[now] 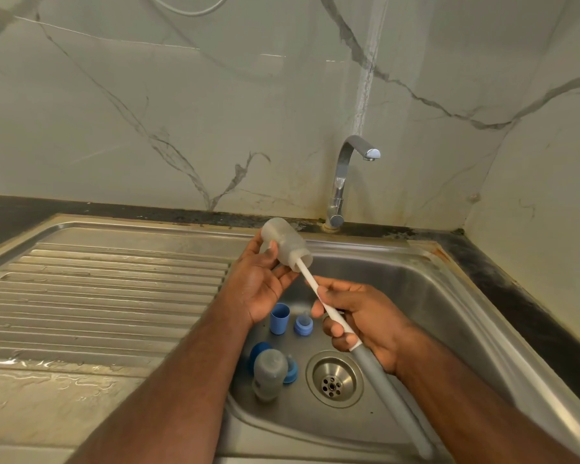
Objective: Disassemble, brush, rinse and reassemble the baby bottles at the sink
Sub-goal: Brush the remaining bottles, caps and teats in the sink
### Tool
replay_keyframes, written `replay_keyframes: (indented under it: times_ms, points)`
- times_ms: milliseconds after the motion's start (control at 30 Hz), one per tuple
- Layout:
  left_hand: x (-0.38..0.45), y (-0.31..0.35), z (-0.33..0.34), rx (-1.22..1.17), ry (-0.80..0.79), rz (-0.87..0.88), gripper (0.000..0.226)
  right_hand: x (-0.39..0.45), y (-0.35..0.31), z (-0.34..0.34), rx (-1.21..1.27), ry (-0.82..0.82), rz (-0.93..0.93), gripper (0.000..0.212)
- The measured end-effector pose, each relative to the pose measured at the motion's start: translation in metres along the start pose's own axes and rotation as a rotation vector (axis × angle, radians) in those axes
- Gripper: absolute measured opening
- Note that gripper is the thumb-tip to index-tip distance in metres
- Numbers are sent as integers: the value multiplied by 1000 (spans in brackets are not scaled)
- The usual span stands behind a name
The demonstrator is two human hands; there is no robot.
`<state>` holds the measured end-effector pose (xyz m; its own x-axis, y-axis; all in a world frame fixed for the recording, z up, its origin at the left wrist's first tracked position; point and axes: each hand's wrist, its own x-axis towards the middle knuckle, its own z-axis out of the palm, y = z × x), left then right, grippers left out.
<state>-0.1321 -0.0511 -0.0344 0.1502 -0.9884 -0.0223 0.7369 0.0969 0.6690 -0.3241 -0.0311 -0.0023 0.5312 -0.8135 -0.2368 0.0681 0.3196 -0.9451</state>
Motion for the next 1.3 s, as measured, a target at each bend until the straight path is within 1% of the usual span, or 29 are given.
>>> replay_keyframes:
  times_ms: [67,100,133,167,233,300,333,367,433,467,500,567,633,667,700,767,833,900,1033,1100,1200,1233,1300]
  points:
    - [1,1,-2,-6,15,0,49,1,3,-2,-303,45,-51,33]
    - [1,1,-2,-8,28,-3,49,1,3,-3,-410,80,-73,35]
    - [1,1,-2,-13,31,-7,49,2,3,-4,-426,108,-83,35]
    - [1,1,-2,-20,28,-10,50,2,2,-4,-372,127,-85,33]
    - [0,0,0,-28,11,-14,49,2,1,-1,-146,128,-55,28]
    - [-1,0,2,-21,2,-9,48,-1,-1,3,26,55,-12,26]
    - [-2,1,2,-17,2,-3,49,-1,0,4,14,25,-11,27]
    - [-1,1,2,-13,6,1,49,-1,1,4,-77,19,-25,29]
    - [0,2,-1,0,30,8,49,0,3,1,-384,75,-75,35]
    - [0,2,-2,5,43,9,49,1,4,0,-469,108,-91,36]
    - [0,2,-2,-1,50,5,49,2,3,-1,-468,132,-101,36]
    - [1,1,-1,-29,48,-11,50,0,1,-1,-299,160,-98,31]
    - [1,0,0,-28,46,-10,50,-2,-2,0,-78,149,-57,25]
    - [0,0,1,-22,47,-9,50,-2,-3,2,-10,128,-33,25]
    - [0,0,1,-19,46,-9,50,-3,-2,3,7,102,-23,26]
    - [1,-1,1,-23,34,-9,49,-1,0,5,-64,51,-45,31]
    - [1,-1,3,-29,33,-9,53,0,3,5,-165,42,-85,36]
    - [1,-2,5,-8,44,-7,57,1,4,3,-258,88,-121,38]
    - [-2,-3,7,51,48,-26,43,3,6,0,-355,144,-121,39]
    - [-4,-3,9,70,60,-55,42,3,5,-1,-406,168,-119,39]
    - [-5,-5,14,166,69,-41,53,2,3,-2,-408,141,-111,41]
    - [-5,-6,15,181,73,-29,54,2,2,-2,-393,130,-113,44]
    - [-5,-6,16,149,86,-22,49,2,0,-3,-340,139,-112,48]
